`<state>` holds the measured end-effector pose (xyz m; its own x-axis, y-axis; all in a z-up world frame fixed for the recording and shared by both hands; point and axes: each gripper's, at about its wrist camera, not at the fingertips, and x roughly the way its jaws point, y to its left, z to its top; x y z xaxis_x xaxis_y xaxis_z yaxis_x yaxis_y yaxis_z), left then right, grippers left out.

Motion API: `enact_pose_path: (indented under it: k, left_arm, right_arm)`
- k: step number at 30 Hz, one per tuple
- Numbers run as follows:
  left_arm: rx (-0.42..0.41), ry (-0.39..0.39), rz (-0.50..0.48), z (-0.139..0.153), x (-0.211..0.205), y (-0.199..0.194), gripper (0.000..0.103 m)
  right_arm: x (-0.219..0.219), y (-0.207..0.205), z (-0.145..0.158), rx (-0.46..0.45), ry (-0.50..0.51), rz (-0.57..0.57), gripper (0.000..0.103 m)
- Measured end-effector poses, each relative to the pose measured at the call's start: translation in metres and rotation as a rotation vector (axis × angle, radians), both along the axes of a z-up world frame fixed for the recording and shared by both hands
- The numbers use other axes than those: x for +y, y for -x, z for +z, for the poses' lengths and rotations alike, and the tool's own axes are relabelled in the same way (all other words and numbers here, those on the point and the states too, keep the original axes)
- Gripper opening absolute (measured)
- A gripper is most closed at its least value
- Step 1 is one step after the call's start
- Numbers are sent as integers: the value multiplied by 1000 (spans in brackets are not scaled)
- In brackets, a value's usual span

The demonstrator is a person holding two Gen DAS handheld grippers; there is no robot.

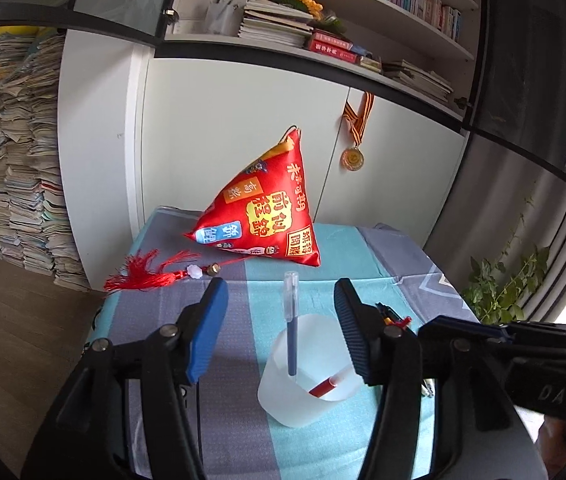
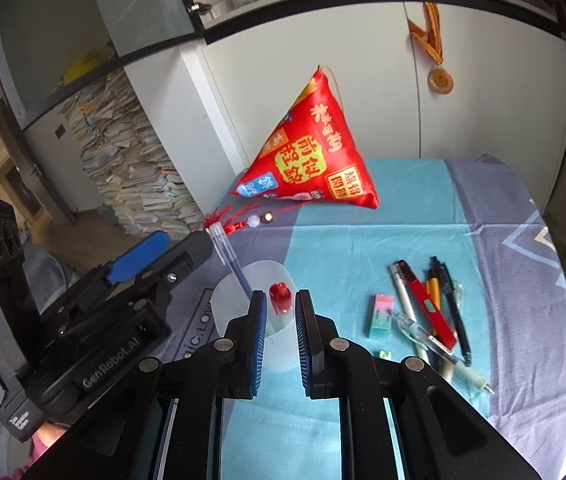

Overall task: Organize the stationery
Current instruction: 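Open both grippers and move them back over the remaining pens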

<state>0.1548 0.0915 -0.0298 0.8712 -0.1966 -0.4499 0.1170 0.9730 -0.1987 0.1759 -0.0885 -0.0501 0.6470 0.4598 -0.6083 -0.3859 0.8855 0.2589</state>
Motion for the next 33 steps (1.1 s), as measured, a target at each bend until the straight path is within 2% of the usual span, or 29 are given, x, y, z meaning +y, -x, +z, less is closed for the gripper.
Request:
enact_pose_path:
  k: [5,8,15,18,24,33]
  left_arm:
    - [-24,-2,-22,10,-8,26,53]
    - [-28,-22,-81,10,-26,42,52]
    - [83,-97,-233,-25,-85,51,44]
    - [130,-141,-256,-46,-108,43,41]
    - [222,-168,-271,-73,-131,19,41]
    - [247,-164,-282,-77,-147,-6,41]
  right_arm:
    - [-34,23,12,-61,-2,-56,15]
    - [-57,30,10,-67,25,-118,15]
    - [-101,26,-24,19,72,-201,15]
    - [-108,20,-43,56,117,-191,15]
    - [-116,9,-67,70,161,-138,15]
    - [-107,-14,-84,47,199,-2,15]
